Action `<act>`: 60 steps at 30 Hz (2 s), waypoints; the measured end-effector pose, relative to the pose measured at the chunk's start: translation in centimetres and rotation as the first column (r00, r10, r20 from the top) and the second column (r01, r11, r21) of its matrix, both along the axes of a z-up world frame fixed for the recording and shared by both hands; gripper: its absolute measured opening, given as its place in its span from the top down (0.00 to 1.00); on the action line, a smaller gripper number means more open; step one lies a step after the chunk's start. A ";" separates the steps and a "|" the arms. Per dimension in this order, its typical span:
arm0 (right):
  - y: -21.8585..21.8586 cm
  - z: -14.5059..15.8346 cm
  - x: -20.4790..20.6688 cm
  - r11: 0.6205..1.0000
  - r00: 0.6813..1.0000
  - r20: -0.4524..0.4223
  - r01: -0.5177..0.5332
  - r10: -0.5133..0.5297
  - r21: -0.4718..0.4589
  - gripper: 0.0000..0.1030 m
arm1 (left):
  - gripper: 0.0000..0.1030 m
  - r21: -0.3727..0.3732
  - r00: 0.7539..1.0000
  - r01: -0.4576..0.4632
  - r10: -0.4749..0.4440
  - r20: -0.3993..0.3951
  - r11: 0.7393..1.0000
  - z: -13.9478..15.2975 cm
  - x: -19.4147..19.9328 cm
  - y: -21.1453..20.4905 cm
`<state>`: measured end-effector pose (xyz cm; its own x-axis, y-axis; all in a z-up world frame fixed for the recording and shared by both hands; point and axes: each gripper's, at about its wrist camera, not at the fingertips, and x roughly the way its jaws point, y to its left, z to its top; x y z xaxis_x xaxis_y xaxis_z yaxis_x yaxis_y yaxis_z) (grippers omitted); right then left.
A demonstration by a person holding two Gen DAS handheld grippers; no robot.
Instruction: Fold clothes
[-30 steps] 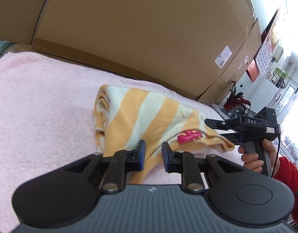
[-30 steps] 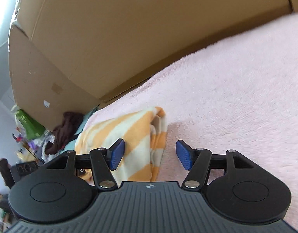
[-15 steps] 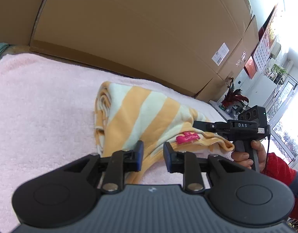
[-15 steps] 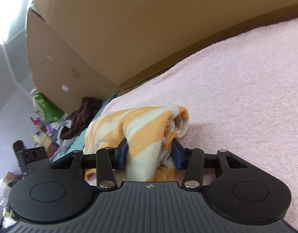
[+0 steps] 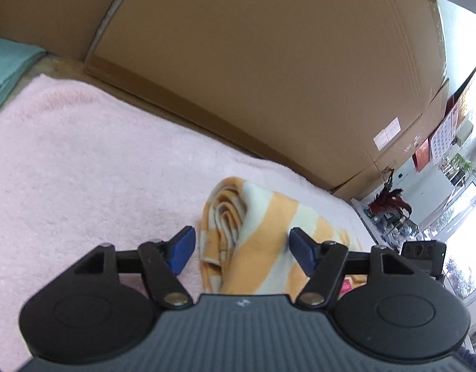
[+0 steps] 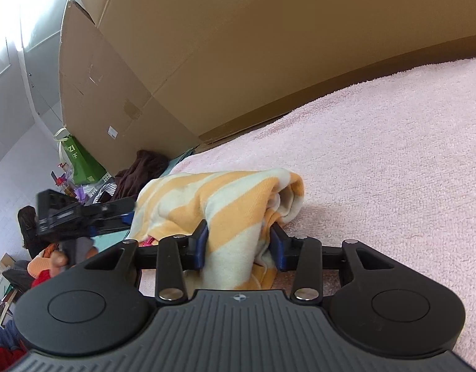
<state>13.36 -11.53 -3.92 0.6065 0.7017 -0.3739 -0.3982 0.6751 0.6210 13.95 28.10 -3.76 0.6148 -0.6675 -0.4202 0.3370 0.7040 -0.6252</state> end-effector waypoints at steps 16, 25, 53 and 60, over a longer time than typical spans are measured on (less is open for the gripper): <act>0.5 1.7 -0.1 0.998 0.999 0.054 0.002 -0.005 0.057 0.67 | 0.68 0.035 0.974 -0.111 0.102 0.201 0.993 3.5 -2.9 -1.8; 7.7 2.2 8.4 0.994 0.999 -0.012 -0.028 0.030 0.104 0.67 | 0.68 0.072 0.935 -0.330 0.316 0.161 0.941 3.4 0.8 4.4; 8.8 -0.8 17.1 0.990 0.998 -0.042 -0.032 0.038 0.138 0.66 | 0.63 0.118 0.950 -0.257 0.228 0.211 0.959 1.3 8.5 6.0; 8.5 -0.1 16.5 0.998 0.996 -0.060 -0.056 0.059 0.042 0.60 | 0.43 0.162 0.955 -0.267 0.238 0.179 0.950 1.3 8.4 6.4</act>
<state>29.86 -3.03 -3.99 0.5414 0.7501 -0.3797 -0.3959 0.6259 0.6720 22.38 34.51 -2.50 0.8204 -0.4027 -0.4059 0.2158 0.8755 -0.4323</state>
